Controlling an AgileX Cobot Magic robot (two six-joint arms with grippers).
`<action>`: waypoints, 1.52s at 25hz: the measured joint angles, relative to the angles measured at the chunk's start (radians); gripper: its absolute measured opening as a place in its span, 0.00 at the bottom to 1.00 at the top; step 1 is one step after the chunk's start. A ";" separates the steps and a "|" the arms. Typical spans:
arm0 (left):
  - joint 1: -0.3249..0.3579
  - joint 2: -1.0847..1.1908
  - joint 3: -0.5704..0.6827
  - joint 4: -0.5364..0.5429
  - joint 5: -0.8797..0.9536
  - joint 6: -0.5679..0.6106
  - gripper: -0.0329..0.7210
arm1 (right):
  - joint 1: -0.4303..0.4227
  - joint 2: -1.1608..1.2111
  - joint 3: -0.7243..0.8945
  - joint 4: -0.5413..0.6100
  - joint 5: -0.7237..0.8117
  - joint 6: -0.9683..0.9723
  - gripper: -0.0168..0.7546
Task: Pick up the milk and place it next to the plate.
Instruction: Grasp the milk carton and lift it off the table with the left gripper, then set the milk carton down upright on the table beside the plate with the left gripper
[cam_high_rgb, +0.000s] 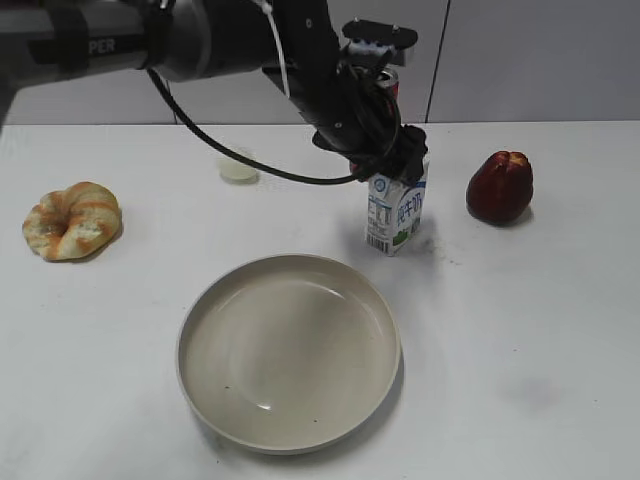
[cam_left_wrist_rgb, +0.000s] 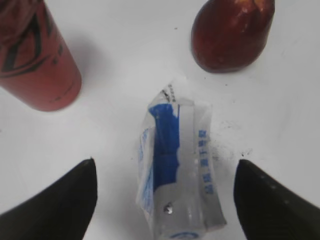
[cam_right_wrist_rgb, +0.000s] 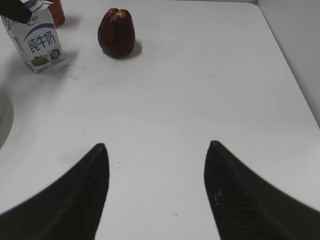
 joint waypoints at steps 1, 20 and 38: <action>0.000 0.009 0.000 -0.001 -0.002 0.000 0.90 | 0.000 0.000 0.000 0.000 0.000 0.000 0.62; -0.005 0.107 0.000 -0.028 -0.108 -0.001 0.50 | 0.000 0.000 0.000 0.000 0.000 0.000 0.62; -0.005 0.091 -0.079 0.025 0.059 -0.001 0.45 | 0.000 0.000 0.000 0.000 0.000 0.000 0.62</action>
